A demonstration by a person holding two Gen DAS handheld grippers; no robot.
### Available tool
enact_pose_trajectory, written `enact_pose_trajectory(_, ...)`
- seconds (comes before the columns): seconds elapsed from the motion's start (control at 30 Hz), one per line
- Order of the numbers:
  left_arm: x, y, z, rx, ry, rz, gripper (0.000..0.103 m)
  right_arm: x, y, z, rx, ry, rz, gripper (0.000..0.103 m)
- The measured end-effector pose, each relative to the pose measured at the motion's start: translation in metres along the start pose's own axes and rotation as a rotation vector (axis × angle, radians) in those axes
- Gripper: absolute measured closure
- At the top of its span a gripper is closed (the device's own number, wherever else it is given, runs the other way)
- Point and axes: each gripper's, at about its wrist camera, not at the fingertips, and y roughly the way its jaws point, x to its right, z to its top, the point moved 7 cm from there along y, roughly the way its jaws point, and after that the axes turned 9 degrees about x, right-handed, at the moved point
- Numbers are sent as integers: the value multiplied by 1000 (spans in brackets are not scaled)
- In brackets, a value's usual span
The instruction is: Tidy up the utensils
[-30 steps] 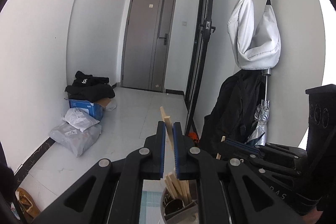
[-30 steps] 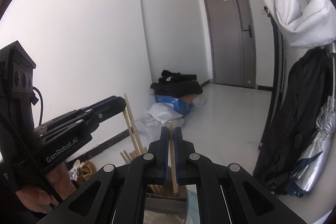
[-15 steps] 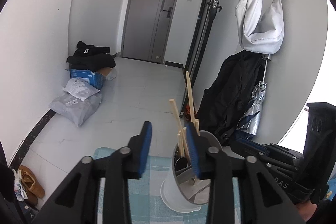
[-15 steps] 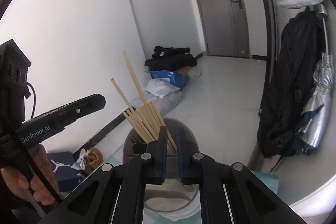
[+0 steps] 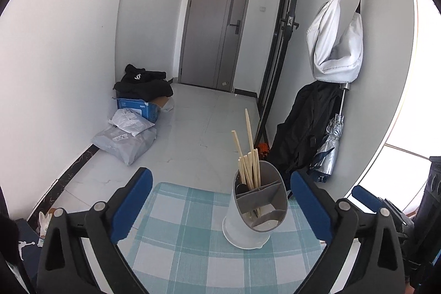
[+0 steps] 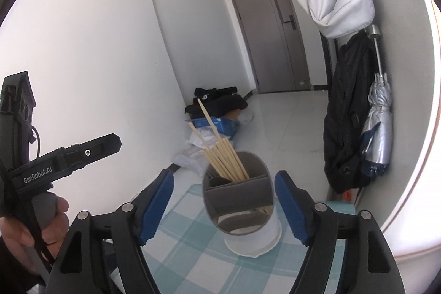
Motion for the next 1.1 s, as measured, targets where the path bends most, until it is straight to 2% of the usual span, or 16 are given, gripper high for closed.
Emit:
enact_pose_trajectory(0.2,-5,-24,-3,28,-2,25,1,-17,-32,-7,30,-13,-17,6)
enact_pose_trajectory(0.33,-6,-35,-5,49,9,31,1,-21,-45,-8,55,-14,-30,1)
enact_pose_trajectory(0.57,-9,-48,-10,67,9,43,1,-22,-61,-10,80,-11,-50,0)
enact_pose_trajectory(0.7,-10,-48,-15,52,3,38,1,-23,-66,-13,79,-8,-53,0)
enact_pose_trajectory(1.1,-8,-62,-15,96,11,45,1,-24,-70,-16,81,-6,-55,0)
